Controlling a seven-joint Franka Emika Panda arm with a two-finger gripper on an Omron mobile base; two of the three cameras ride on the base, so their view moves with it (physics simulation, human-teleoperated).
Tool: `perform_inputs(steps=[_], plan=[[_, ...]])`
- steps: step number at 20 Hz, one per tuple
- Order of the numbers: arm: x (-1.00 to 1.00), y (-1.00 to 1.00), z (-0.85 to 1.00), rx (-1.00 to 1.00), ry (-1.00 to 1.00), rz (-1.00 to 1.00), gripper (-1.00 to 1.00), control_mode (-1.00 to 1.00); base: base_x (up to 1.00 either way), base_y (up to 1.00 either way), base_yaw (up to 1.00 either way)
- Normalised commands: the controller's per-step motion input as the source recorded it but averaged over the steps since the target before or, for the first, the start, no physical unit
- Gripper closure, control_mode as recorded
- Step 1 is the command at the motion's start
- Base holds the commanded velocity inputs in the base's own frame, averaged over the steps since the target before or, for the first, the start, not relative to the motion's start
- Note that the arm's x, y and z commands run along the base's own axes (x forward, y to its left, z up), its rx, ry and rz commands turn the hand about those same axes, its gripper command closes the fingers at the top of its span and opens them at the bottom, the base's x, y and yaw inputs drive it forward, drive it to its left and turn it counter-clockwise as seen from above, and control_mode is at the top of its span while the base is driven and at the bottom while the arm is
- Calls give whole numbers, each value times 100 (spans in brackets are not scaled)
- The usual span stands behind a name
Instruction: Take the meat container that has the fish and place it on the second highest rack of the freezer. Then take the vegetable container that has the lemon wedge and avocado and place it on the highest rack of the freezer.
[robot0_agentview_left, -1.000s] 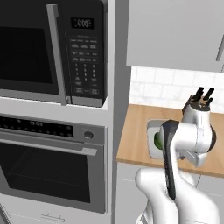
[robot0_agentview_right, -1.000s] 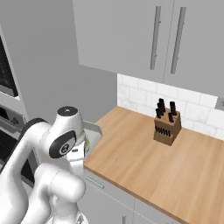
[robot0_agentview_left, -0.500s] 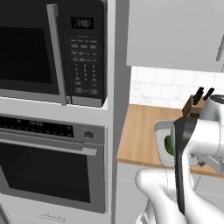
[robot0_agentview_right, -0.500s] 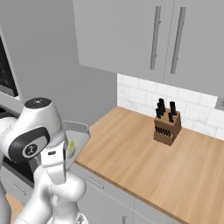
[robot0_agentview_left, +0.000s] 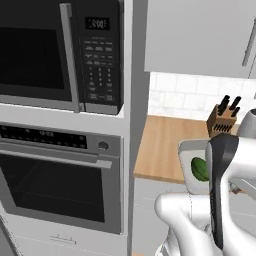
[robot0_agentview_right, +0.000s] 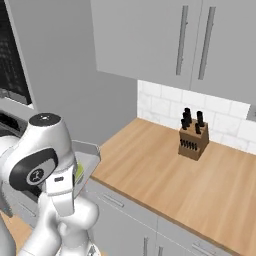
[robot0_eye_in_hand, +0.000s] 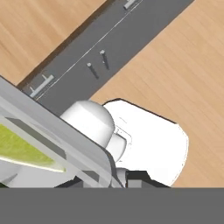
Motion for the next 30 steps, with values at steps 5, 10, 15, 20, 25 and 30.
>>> perform_inputs(steps=[5, 10, 15, 20, 25, 30], plan=[[0, 0, 0, 0, 0, 0, 100, 100, -100, -2, 0], [0, 0, 0, 0, 0, 0, 100, 100, -75, 47, 18], [0, 0, 0, 0, 0, 0, 100, 100, 0, 100, 12], [0, 0, 0, 0, 0, 0, 100, 100, 29, 100, 5], [0, 0, 0, 0, 0, 0, 100, 100, 42, 100, 1], [0, 0, 0, 0, 0, 0, 100, 100, 21, 100, 10]])
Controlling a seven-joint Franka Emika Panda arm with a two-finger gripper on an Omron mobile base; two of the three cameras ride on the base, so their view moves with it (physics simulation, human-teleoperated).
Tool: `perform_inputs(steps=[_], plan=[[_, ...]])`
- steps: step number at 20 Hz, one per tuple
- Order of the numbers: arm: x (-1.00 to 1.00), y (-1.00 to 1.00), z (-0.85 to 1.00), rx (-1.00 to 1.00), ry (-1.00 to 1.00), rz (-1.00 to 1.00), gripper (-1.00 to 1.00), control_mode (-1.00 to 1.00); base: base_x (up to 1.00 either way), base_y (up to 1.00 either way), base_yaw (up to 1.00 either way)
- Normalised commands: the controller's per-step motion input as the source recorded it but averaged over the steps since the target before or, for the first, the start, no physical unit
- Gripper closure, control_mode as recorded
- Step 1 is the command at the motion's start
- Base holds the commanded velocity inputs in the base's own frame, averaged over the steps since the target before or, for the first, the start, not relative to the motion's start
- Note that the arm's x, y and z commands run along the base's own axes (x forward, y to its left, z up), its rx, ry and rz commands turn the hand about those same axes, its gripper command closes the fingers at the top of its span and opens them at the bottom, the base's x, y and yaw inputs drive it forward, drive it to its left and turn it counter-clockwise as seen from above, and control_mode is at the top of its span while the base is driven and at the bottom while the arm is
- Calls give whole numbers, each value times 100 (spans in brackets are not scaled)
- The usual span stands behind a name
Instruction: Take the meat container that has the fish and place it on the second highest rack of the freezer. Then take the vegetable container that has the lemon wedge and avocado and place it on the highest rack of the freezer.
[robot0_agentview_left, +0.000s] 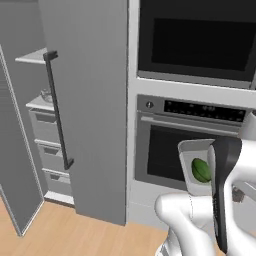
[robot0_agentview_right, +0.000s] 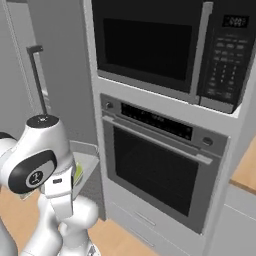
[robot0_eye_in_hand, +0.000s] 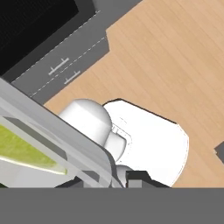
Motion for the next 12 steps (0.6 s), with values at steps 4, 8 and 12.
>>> perform_inputs(steps=[4, 8, 12], plan=[[0, 0, 0, 0, 0, 0, 100, 100, 33, 100, 6], [0, 0, 0, 0, 0, 0, 100, 100, 9, 100, -7], [0, 0, 0, 0, 0, 0, 100, 100, -3, 100, -16]])
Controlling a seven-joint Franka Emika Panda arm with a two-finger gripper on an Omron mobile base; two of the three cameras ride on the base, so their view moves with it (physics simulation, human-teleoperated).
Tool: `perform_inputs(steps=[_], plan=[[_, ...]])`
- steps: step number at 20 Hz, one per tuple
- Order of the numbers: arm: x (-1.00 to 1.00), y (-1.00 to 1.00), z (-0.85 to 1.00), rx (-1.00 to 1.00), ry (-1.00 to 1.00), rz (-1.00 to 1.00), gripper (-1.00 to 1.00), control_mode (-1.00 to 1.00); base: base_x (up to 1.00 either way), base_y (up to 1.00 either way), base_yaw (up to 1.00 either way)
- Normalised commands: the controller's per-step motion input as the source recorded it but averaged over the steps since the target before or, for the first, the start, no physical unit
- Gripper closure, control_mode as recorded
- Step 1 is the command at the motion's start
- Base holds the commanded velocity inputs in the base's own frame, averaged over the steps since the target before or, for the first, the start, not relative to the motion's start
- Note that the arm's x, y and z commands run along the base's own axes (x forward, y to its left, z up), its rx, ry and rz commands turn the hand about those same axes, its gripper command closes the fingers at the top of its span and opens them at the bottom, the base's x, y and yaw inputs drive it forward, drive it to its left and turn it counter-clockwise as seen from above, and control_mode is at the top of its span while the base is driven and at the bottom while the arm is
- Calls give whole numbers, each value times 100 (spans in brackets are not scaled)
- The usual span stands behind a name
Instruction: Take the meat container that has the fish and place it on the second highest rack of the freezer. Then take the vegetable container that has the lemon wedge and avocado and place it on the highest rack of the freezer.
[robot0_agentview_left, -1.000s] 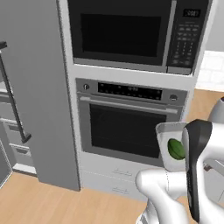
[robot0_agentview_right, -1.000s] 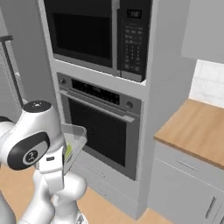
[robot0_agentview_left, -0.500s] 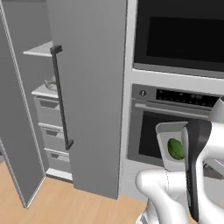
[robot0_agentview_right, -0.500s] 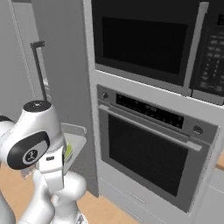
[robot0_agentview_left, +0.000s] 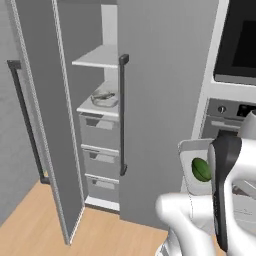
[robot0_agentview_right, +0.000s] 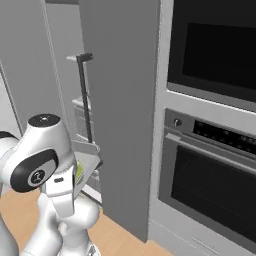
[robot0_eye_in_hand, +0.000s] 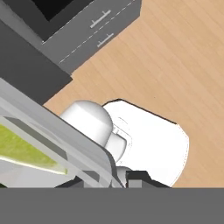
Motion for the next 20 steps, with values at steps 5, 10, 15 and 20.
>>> perform_inputs(steps=[5, 10, 15, 20], plan=[[0, 0, 0, 0, 0, 0, 100, 100, 13, 96, -20], [0, 0, 0, 0, 0, 0, 100, 100, 25, 87, -20], [0, 0, 0, 0, 0, 0, 100, 100, 1, 55, -24], [0, 0, 0, 0, 0, 0, 100, 100, 29, 9, -18]])
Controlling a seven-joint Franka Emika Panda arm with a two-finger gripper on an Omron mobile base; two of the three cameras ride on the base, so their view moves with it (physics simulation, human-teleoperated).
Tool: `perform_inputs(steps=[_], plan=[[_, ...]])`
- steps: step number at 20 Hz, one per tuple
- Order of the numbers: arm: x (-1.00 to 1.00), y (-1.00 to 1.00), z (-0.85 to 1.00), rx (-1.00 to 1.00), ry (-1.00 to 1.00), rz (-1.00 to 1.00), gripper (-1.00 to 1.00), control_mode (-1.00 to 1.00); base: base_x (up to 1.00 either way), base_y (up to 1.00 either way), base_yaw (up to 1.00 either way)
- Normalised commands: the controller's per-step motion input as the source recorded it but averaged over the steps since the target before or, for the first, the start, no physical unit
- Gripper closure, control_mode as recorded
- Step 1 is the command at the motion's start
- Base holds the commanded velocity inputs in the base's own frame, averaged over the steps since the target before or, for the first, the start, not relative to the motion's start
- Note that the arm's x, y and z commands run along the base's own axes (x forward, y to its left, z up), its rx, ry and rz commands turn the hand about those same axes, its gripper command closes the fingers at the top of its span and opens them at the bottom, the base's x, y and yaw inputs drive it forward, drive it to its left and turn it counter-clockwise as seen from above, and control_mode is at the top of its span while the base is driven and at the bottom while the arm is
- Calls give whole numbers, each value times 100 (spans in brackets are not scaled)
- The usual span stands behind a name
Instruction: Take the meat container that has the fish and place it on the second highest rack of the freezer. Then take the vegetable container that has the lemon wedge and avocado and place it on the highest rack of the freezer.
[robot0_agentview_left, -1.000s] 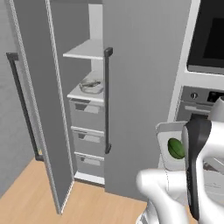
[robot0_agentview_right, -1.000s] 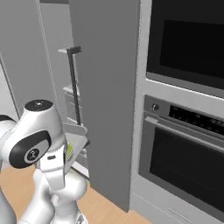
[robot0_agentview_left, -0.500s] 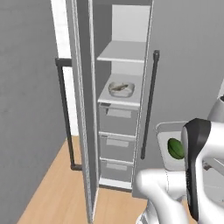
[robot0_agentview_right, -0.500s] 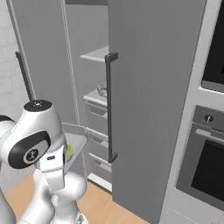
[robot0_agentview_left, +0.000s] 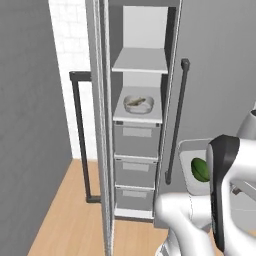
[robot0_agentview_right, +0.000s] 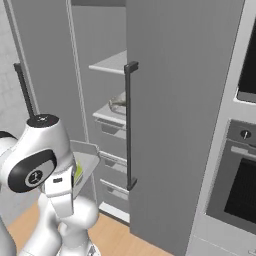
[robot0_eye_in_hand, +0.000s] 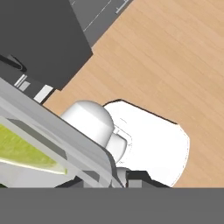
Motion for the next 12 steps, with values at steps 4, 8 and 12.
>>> perform_inputs(steps=[4, 8, 12], plan=[[0, 0, 0, 0, 0, 0, 100, 100, 46, 0, -3], [0, 0, 0, 0, 0, 0, 100, 100, 33, -1, 0], [0, 0, 0, 0, 0, 0, 100, 100, 34, -1, 0]])
